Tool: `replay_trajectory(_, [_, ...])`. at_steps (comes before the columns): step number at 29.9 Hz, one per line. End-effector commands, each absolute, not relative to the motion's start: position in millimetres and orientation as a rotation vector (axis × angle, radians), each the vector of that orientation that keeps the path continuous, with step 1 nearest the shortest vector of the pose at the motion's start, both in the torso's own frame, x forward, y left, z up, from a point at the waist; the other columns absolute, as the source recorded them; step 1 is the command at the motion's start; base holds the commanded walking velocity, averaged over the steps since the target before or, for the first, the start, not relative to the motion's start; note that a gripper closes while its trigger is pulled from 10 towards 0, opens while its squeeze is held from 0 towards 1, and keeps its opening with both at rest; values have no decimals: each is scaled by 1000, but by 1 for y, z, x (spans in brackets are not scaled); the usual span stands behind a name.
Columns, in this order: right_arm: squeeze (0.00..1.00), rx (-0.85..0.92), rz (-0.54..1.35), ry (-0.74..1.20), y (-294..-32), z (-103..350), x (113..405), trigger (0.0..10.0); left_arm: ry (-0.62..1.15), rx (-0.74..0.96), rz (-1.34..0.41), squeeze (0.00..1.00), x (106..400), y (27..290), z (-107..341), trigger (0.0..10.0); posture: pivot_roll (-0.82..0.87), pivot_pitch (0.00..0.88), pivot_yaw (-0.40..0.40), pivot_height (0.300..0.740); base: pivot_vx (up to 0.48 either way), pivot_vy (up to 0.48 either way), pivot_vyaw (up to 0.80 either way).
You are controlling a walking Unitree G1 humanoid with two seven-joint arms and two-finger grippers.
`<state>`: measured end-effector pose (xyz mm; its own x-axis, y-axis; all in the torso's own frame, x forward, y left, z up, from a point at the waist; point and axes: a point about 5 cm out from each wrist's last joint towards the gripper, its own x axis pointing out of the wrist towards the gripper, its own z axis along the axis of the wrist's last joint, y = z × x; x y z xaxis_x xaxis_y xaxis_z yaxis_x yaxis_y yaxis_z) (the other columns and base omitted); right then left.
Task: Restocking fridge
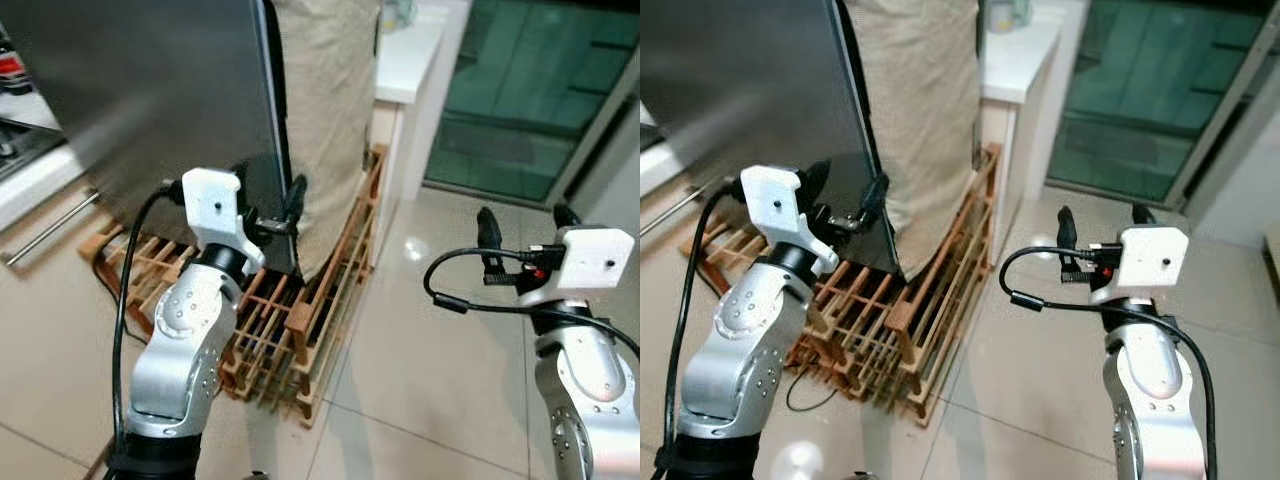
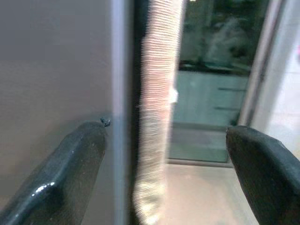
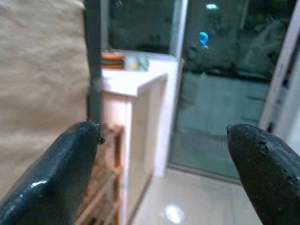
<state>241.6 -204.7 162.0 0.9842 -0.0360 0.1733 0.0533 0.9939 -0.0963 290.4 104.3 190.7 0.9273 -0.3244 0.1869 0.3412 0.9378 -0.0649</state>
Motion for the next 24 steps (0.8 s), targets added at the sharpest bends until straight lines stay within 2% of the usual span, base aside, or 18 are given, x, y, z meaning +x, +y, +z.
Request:
replay_trajectory(1, [0,-114,-27,-200,-201,167,245,10000,-157,-45,-341,0,298,103,190,10000,-146,0,33,740,0,0,0])
replay_trajectory(10, [0,-125,-30,-220,-203,171,251,10000,-200,-59,-311,0,328,96,208,10000,-171,0,45,740,0,0,0])
replay_trajectory(18, [0,-122,-35,-218,-201,170,249,10000,-166,-96,-358,0,332,81,204,10000,-180,0,51,740,0,0,0])
replay_trajectory(24, [0,-124,-37,-214,-202,169,248,10000,-128,-138,-305,0,335,79,198,10000,-186,0,54,740,0,0,0])
